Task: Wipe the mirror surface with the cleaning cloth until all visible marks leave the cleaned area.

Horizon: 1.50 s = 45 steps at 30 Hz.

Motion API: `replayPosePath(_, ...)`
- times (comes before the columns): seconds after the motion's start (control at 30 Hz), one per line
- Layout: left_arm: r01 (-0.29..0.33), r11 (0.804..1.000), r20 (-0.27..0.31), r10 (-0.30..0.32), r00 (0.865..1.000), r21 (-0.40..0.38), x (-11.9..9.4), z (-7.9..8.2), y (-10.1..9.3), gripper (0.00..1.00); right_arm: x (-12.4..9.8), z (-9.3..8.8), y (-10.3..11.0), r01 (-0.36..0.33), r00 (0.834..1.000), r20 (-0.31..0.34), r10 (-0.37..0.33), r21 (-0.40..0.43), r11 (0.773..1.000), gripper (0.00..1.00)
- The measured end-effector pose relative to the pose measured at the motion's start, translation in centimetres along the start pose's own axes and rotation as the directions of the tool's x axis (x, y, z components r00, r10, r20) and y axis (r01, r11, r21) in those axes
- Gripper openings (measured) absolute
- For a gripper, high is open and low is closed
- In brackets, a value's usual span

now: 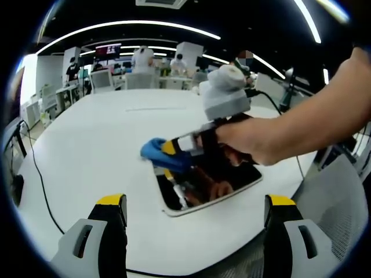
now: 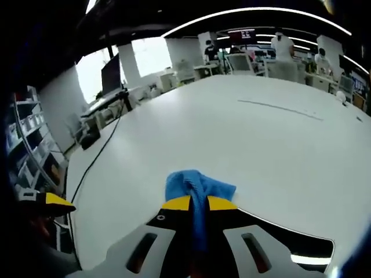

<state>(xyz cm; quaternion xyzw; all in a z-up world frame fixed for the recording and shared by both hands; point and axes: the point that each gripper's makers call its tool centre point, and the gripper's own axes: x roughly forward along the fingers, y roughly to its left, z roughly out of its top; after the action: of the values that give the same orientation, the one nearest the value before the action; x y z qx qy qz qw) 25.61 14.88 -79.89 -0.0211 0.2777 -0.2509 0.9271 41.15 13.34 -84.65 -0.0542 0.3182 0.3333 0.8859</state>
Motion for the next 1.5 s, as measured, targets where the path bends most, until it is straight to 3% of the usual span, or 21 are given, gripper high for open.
replayPosePath(0.07,0.001,1.000,0.000,-0.001,1.000,0.001,0.0,0.0,0.0,0.99,-0.1,0.0,0.3,0.003,1.000,-0.007,-0.003,-0.047,0.999,0.04)
replayPosePath(0.53,0.001,1.000,0.003,-0.001,1.000,0.007,0.0,0.0,0.0,0.99,-0.5,-0.4,0.9,0.035,0.996,-0.079,-0.044,-0.114,0.993,0.03)
replayPosePath(0.87,0.000,1.000,-0.031,-0.001,1.000,-0.006,0.1,-0.5,-0.2,0.99,-0.3,-0.5,0.7,0.038,0.989,-0.139,-0.052,-0.101,0.994,0.02)
replayPosePath(0.93,-0.011,0.997,-0.046,0.014,0.999,0.076,0.1,-0.4,0.0,0.99,-0.4,-0.4,0.8,0.045,0.986,-0.155,-0.060,-0.099,0.994,0.02)
replayPosePath(0.97,-0.002,0.994,-0.020,0.004,1.000,0.112,0.2,0.1,-0.4,0.99,-0.4,-0.4,0.8,0.055,0.983,-0.168,-0.071,-0.094,0.994,0.02)
replayPosePath(1.03,-0.007,0.994,-0.012,0.009,1.000,0.111,-0.1,0.3,-0.5,0.99,-0.4,-0.4,0.9,0.066,0.980,-0.184,-0.082,-0.092,0.994,0.02)
replayPosePath(1.1,-0.055,0.992,0.003,0.055,0.998,0.115,-0.2,0.6,0.4,0.99,-0.4,-0.5,0.9,0.085,0.973,-0.208,-0.101,-0.086,0.993,0.02)
replayPosePath(1.17,-0.065,0.994,-0.007,0.066,0.998,0.092,-0.3,0.4,0.6,0.99,-0.2,-0.5,0.9,0.100,0.966,-0.231,-0.117,-0.084,0.991,0.02)
replayPosePath(1.37,-0.028,0.997,-0.014,0.029,0.999,0.079,0.0,0.3,-0.1,0.99,-0.2,-0.6,0.8,0.113,0.941,-0.310,-0.139,-0.101,0.989,0.02)
replayPosePath(1.47,-0.024,0.996,-0.010,0.025,1.000,0.091,-0.1,0.3,-0.2,0.99,-0.5,-0.8,1.0,0.081,0.910,-0.401,-0.110,-0.089,0.993,0.02)
replayPosePath(1.5,-0.037,0.996,-0.016,0.038,0.999,0.084,-0.1,0.2,0.1,0.99,-0.5,-1.0,1.1,0.062,0.892,-0.443,-0.096,-0.092,0.994,0.02)
